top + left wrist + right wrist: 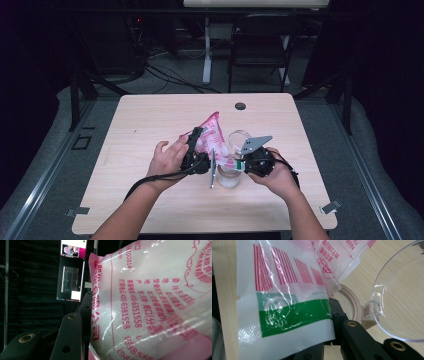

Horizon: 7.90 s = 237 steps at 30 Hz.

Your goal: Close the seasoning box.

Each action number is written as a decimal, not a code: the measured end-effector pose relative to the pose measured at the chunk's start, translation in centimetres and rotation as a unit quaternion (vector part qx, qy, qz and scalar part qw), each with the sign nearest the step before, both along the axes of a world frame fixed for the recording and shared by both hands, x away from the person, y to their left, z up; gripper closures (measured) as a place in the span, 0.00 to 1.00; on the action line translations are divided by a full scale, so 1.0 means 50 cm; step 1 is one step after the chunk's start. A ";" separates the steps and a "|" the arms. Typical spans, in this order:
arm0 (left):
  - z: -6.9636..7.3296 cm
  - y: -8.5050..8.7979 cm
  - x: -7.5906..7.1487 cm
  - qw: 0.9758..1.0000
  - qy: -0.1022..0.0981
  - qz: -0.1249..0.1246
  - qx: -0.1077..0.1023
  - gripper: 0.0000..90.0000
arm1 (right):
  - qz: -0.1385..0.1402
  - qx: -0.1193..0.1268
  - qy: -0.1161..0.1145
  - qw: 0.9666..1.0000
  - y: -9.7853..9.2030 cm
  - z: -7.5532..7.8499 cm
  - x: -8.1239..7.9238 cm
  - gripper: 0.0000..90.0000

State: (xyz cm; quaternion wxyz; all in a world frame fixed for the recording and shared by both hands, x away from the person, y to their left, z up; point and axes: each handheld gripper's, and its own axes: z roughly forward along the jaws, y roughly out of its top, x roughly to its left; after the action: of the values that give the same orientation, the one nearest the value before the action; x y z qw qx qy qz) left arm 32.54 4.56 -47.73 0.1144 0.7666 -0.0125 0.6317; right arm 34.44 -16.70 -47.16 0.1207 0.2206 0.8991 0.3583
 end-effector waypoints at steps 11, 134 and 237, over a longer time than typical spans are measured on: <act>0.001 -0.002 -0.001 1.000 -0.003 -0.003 0.000 0.66 | -0.003 0.004 0.000 1.000 -0.002 -0.003 0.002 1.00; 0.007 -0.017 -0.022 0.998 -0.041 -0.032 0.028 0.66 | -0.008 -0.004 0.004 1.000 -0.006 -0.011 0.007 1.00; 0.026 -0.034 -0.022 0.997 -0.044 -0.038 0.046 0.66 | -0.006 -0.013 0.007 1.000 -0.011 -0.010 0.006 1.00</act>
State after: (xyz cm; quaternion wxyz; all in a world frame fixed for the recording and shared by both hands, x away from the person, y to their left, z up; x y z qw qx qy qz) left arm 31.45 2.85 -46.45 0.1026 0.7415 -0.0759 0.6587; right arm 34.74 -17.25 -47.68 0.1195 0.2269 0.9030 0.3447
